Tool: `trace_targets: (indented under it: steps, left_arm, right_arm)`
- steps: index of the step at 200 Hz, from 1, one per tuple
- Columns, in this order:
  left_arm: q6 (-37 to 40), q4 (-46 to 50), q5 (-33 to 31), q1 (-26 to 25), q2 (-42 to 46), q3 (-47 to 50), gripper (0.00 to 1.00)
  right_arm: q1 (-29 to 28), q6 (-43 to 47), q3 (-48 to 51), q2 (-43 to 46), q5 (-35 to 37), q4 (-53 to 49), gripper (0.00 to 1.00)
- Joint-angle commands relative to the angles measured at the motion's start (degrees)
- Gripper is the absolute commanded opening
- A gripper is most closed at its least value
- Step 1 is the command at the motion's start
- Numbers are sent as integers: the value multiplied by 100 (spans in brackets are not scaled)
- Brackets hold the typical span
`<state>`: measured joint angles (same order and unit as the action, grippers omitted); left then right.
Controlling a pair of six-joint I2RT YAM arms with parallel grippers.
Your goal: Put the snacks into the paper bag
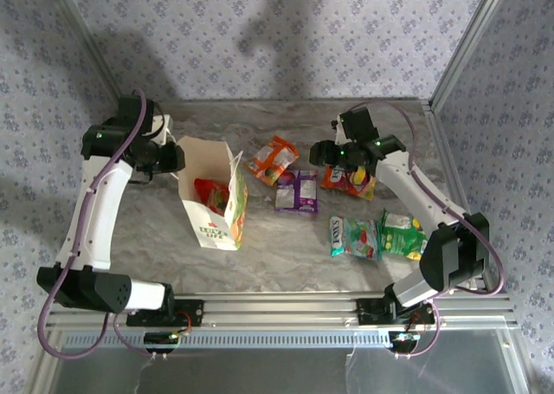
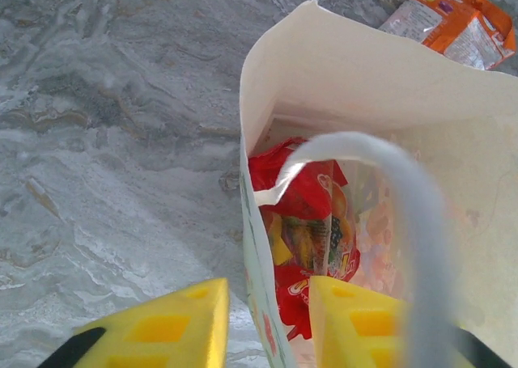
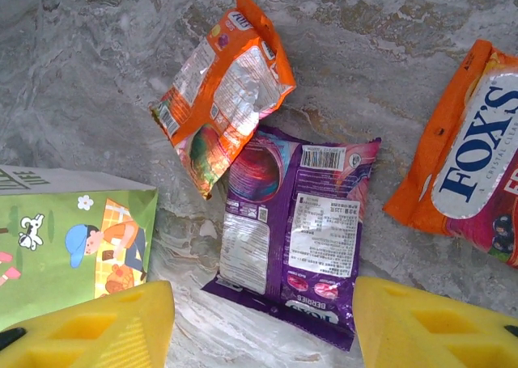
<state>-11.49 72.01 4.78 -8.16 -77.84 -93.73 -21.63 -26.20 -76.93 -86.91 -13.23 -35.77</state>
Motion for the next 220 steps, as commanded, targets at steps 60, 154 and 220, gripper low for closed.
trace_targets:
  steps: [60,154,220]
  left_arm:
    - [357,229,204,49,-167,-367,10]
    - [434,320,112,52,-152,-303,0]
    - [459,323,87,78,-160,-271,0]
  right_arm:
    - [147,141,-607,-518,-5,-125,62]
    - [194,143,-1171,-1258,-203,-124,62]
    - [221,189,-1698,-1762,-291,-194,62]
